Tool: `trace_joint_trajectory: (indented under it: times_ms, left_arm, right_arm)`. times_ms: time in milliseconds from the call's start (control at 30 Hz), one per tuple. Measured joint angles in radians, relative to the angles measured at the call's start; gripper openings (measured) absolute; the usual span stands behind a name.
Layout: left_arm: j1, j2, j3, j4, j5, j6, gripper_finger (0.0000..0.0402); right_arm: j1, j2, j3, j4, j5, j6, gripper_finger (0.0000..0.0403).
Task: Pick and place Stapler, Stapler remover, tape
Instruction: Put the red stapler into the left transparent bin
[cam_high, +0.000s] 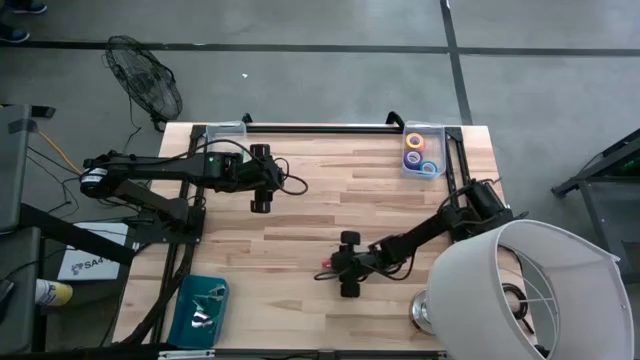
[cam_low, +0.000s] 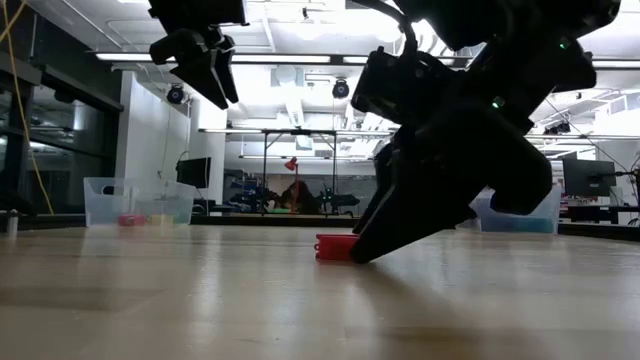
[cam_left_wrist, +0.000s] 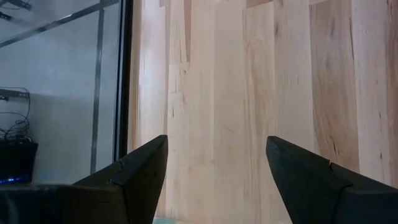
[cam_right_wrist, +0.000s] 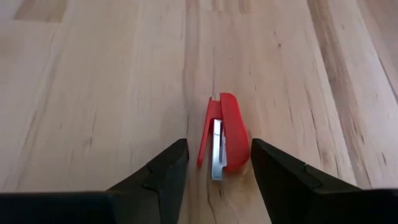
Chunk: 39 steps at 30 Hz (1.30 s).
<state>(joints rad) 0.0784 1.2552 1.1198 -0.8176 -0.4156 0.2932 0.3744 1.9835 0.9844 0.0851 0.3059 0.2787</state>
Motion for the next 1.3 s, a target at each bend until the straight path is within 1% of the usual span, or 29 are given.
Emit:
trace_joint_trajectory:
  times_ms: [133, 467, 567, 800, 900, 1300]
  left_arm:
    - [0.000, 0.000, 0.000, -0.001, 0.000, -0.001, 0.0269]
    - [0.000, 0.000, 0.000, -0.001, 0.000, -0.002, 0.0269]
    - [0.000, 0.000, 0.000, -0.001, 0.000, -0.002, 0.0269]
    - [0.000, 0.000, 0.000, -0.001, 0.000, -0.002, 0.0269]
    - [0.000, 0.000, 0.000, -0.001, 0.000, -0.002, 0.0269]
    - [0.000, 0.000, 0.000, -0.001, 0.000, -0.002, 0.0269]
  right_arm:
    - [-0.009, 0.000, 0.000, 0.005, -0.023, -0.057, 0.0170]
    - [-0.015, 0.000, 0.000, 0.003, -0.032, -0.011, 0.0167]
    - [-0.015, 0.000, 0.001, 0.003, -0.033, -0.010, 0.0154]
    - [-0.014, 0.000, 0.001, 0.005, -0.039, -0.010, 0.0101]
    - [-0.014, 0.000, 0.001, 0.005, -0.039, -0.010, 0.0085]
    - [-0.014, -0.006, 0.000, 0.032, -0.027, -0.007, 0.0079]
